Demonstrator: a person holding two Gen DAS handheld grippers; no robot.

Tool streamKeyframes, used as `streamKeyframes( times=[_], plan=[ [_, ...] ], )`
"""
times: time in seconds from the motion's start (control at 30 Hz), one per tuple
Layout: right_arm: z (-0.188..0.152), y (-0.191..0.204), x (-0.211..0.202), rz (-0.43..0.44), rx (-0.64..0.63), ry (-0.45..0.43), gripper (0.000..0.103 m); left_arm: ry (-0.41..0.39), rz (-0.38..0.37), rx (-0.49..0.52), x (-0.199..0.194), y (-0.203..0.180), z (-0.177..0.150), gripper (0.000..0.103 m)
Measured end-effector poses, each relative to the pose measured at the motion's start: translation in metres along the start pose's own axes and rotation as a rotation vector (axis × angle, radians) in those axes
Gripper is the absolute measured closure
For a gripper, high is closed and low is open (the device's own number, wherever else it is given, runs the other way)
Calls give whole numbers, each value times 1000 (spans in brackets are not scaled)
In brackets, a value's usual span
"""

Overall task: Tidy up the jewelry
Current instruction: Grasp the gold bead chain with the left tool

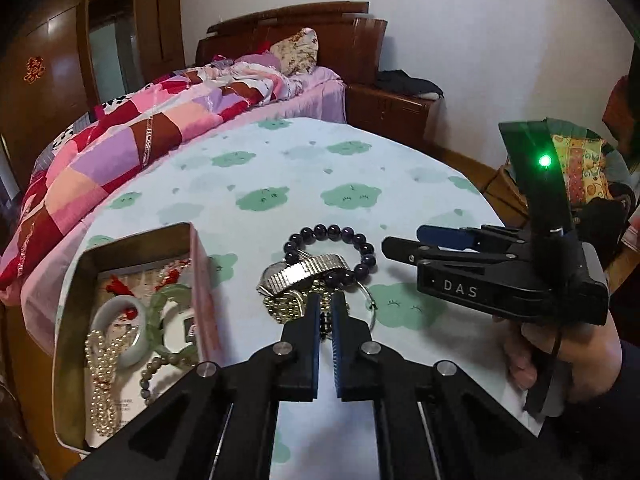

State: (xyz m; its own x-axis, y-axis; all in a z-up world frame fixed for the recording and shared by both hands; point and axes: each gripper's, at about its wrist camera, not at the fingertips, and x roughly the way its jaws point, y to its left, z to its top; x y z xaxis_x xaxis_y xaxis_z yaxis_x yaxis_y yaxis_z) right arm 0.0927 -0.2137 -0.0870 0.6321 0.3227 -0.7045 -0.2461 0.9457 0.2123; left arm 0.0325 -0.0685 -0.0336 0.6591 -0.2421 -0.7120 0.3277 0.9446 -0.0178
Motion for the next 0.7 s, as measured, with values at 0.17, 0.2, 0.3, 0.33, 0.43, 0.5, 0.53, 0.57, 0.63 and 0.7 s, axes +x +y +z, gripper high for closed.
streamKeyframes(
  times=[0.17, 0.2, 0.3, 0.33, 0.43, 0.5, 0.53, 0.57, 0.63, 0.7],
  plan=[
    [0, 0, 1, 4, 0, 6, 52, 61, 9, -35, 22, 4, 1, 91],
    [0, 0, 2, 7, 2, 7, 52, 67, -3, -39, 24, 5, 0, 87],
    [0, 0, 2, 15, 4, 6, 52, 61, -38, -46, 27, 3, -4, 87],
    [0, 1, 3, 17, 4, 8, 52, 75, -25, -41, 30, 3, -4, 87],
    [0, 0, 3, 20, 1, 11, 52, 104, 17, -34, 40, 2, -5, 74],
    [0, 0, 3, 24, 2, 11, 51, 124, 22, -43, 46, 2, -7, 53],
    [0, -1, 3, 25, 4, 11, 51, 123, 15, -45, 49, 1, -7, 53],
    [0, 0, 3, 25, 3, 11, 51, 121, 25, -36, 50, 1, -8, 53],
    [0, 0, 3, 27, 1, 13, 50, 129, 50, -12, 55, -3, -7, 53],
    [0, 0, 3, 29, -1, 15, 49, 140, 35, -23, 62, -2, -7, 53]
  ],
)
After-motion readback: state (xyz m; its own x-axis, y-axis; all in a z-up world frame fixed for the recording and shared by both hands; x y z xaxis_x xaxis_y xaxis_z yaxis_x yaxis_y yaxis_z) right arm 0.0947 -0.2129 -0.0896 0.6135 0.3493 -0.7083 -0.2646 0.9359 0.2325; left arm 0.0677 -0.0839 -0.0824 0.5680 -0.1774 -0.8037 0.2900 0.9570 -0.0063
